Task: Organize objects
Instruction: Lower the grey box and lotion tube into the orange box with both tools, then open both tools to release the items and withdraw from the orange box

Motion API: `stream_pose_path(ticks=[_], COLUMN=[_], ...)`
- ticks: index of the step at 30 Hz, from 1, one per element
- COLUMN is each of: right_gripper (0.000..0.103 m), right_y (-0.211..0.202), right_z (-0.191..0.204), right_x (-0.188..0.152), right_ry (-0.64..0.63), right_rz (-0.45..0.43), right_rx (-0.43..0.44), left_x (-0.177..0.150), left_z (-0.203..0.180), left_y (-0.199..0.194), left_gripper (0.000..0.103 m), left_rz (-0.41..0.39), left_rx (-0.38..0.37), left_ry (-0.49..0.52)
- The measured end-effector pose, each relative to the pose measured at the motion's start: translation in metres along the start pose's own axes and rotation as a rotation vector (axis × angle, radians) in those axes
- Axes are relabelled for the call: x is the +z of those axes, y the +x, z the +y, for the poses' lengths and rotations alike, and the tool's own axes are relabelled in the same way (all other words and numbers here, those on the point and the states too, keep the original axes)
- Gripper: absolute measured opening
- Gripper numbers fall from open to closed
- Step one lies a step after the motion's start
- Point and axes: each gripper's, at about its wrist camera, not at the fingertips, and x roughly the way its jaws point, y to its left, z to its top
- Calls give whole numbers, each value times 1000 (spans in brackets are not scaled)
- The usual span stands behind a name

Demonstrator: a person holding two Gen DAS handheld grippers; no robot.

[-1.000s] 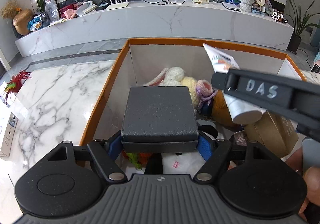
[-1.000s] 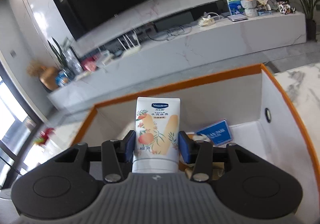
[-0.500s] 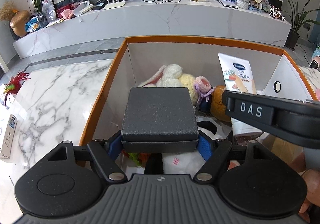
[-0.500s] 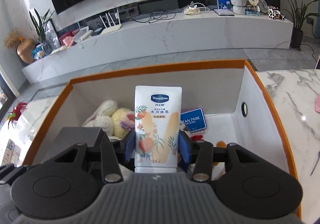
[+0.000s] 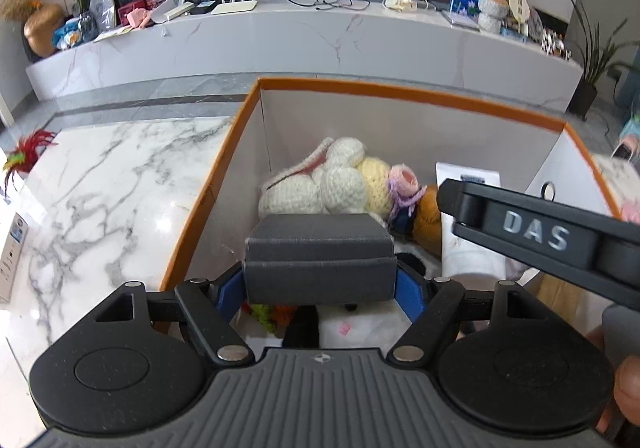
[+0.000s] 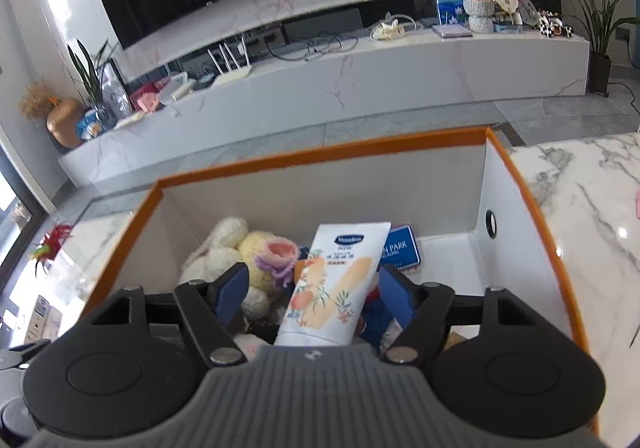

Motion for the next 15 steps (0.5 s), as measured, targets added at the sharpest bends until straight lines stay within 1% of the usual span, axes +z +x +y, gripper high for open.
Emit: stream_pose_path(ticks=[6, 10, 15], right_gripper=[78, 78, 79], right_y=[-17, -28, -39], right_z=[1, -4, -8], right_x=[1, 0, -2], right_ry=[-30, -22, -20], right_rz=[-33, -44, -50], right_rx=[7, 14, 21], left_x=[3, 4, 4], left_z=[7, 9, 8], left_y=[-10, -15, -23], left_gripper=[88, 88, 88], left_rz=[-35, -42, -71], left_rx=[-12, -23, -34], left_ry=[-28, -41, -39])
